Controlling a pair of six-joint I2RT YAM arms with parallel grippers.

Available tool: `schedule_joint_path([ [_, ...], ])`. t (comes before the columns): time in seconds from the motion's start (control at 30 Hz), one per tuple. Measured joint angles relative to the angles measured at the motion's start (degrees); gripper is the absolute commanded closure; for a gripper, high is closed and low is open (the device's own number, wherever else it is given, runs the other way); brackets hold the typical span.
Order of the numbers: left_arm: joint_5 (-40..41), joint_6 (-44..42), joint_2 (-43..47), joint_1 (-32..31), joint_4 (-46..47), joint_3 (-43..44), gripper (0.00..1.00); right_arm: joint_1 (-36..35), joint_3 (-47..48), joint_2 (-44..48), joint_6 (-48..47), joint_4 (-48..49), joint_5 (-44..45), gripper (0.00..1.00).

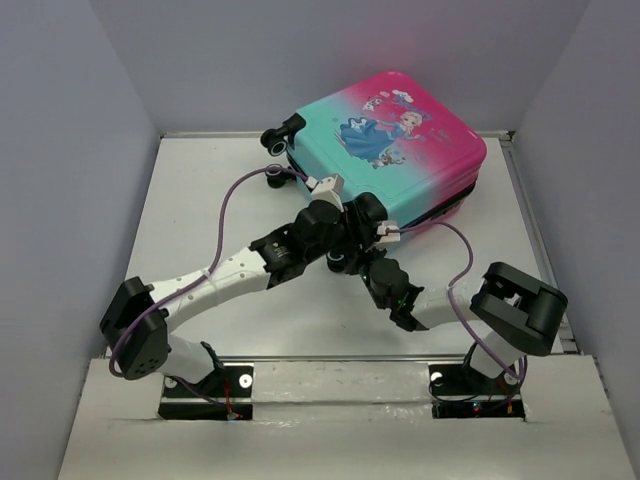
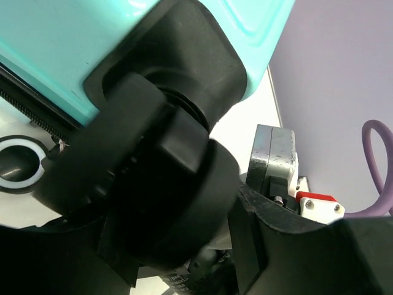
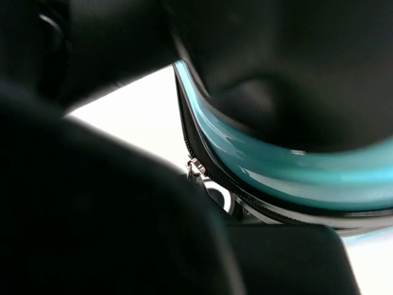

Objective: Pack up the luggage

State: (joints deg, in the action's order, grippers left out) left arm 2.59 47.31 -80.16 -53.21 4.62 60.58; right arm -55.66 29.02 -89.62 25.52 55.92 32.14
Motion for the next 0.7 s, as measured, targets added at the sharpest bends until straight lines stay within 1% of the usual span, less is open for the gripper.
schedule_joint_path([
  [0.07,2.86,-0.96,0.0,-1.66,-0.26,0.0,0.49,-0.74,-0.66,-1.36,0.33,2.86,1.88,0.93],
  [0.1,3.93,-1.49,0.02,-2.64,-0.28,0.02,0.22,-1.18,-1.66,-1.4,0.48,4.7,2.62,0.93],
  [0.17,5.55,-4.02,0.02,-4.04,-1.81,0.68,0.03,-1.84,-3.89,-0.46,0.81,6.8,3.5,0.93],
  [0.23,5.86,-7.17,0.15,-5.33,-5.44,2.4,0.01,-2.45,-7.93,2.25,2.08,9.11,2.75,0.93],
  [0.27,5.66,-9.38,0.46,-6.25,-8.52,4.68,0.01,-3.08,-10.69,4.96,2.93,9.97,2.6,0.93],
  [0.3,3.74,-11.17,0.83,-6.4,-12.11,7.43,0.01,-3.34,-12.2,6.36,3.52,9.99,1.97,0.93],
  [0.37,0.83,-14.95,2.62,-5.75,-18.88,12.04,0.01,-3.85,-16.98,11.41,5.07,9.97,1.51,0.93],
  [0.4,0.92,-17.0,4.17,-4.48,-20.0,13.16,0.01,-3.91,-19.3,14.12,5.95,9.14,1.38,0.93],
  [0.47,0.72,-20.46,9.07,2.34,-20.06,15.08,0.01,-4.2,-21.27,16.74,6.99,8.24,0.28,0.93],
  [0.5,0.59,-21.77,11.61,7.39,-19.26,15.32,0.01,-4.44,-21.68,18.08,7.52,7.37,-0.31,0.93],
  [0.53,0.96,-23.1,15.65,15.12,-18.93,15.13,0.01,-4.55,-21.79,19.12,7.82,6.51,-0.87,0.93],
  [0.6,0.07,-25.62,20.04,29.24,-18.29,13.38,0.01,-4.87,-21.79,21.18,8.28,3.65,-2.47,0.93],
  [0.63,-0.26,-26.14,20.74,32.44,-18.36,12.87,0.01,-4.96,-21.79,21.77,8.33,3.04,-2.8,0.93],
  [0.67,-0.83,-27.43,21.59,36.98,-18.56,12.28,0.01,-5.07,-21.79,22.45,8.35,2.19,-3.32,0.93],
  [0.7,-1.99,-28.85,21.29,39.17,-18.88,12.17,0.01,-5.18,-21.79,22.88,8.33,1.55,-3.74,0.93],
])
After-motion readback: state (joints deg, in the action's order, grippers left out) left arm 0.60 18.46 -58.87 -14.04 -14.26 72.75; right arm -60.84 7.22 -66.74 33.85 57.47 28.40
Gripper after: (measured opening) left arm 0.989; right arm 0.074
